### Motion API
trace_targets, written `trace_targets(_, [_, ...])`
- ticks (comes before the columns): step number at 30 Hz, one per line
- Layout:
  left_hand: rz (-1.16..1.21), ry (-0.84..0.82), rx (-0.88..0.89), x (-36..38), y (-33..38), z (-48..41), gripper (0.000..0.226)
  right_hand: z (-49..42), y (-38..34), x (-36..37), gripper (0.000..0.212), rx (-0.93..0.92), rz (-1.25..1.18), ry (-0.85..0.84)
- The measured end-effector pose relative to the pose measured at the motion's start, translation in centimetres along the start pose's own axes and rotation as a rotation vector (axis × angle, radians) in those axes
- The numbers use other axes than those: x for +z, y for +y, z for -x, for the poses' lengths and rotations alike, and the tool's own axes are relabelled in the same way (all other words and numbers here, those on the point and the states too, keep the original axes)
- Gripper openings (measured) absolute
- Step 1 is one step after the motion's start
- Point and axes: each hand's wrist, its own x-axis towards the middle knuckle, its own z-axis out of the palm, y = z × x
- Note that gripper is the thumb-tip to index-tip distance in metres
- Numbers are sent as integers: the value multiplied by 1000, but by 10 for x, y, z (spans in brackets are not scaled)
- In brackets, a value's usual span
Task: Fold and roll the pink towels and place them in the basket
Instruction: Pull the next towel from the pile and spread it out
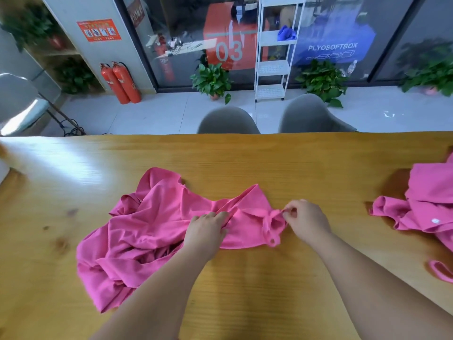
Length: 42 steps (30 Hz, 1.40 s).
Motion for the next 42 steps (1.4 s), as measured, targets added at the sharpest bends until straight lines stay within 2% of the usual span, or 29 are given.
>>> trace_targets(3, [36,42,-80,0,-2,-7,40,-19,9,-26,14,144,-179,127])
trace_targets(7, [111,129,-124,-1,2,-10,58,-41,22,-48,32,193,-170,91])
trace_targets(12, [157,107,-122,9,12,-6,54,-39,27,-40,13,236,-193,9])
trace_targets(15, [233,154,-123,17,11,-2,41,-25,25,-29,14,253,-216,27])
trace_targets(18, [307,244,-123,13,9,-3,39,-18,18,-24,12,215,-240,68])
trace_targets(20, [304,365,-75,4,14,-3,41,-14,10,-25,9,173,-291,75])
trace_targets(22, [242,468,57,0,25,3,39,-9,0,-26,7,129,-365,66])
trace_targets(24, [204,495,219,9,39,12,37,-5,-9,-26,9,91,-424,34])
trace_targets(27, [229,376,391,35,59,30,50,3,-16,-16,31,54,-414,-40])
trace_targets(30, [204,194,472,62,68,50,57,19,-19,-4,71,21,-296,-97])
trace_targets(32, [157,174,501,69,75,59,56,32,-25,2,81,16,-289,-129])
trace_targets(34, [99,247,440,62,80,65,52,38,-29,9,62,16,-326,-113])
trace_targets(36, [-1,320,245,55,76,65,60,41,-30,17,36,29,-318,-71])
trace_targets(38, [-92,275,42,50,58,63,68,43,-29,20,21,48,-274,-53])
trace_targets(40, [-171,216,-14,48,38,64,54,43,-23,14,15,42,-221,-19])
trace_targets(42, [-202,232,56,44,25,66,26,39,-13,4,9,45,-180,33])
